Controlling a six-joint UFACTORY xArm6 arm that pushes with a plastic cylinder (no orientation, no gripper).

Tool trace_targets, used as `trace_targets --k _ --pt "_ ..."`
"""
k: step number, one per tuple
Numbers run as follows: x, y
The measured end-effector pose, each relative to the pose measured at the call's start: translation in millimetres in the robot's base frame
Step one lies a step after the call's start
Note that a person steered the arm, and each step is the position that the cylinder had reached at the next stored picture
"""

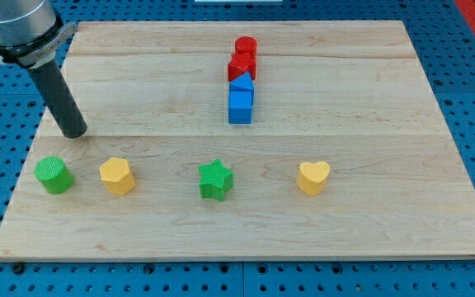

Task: Slide the blue cube right a bit

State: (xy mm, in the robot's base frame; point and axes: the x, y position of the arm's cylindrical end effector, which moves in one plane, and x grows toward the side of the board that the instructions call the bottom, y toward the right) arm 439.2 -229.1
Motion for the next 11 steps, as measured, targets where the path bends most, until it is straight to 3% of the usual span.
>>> trace_targets --k 10,11 --pt "-14.9 2.3" --pt "-14.9 42.0"
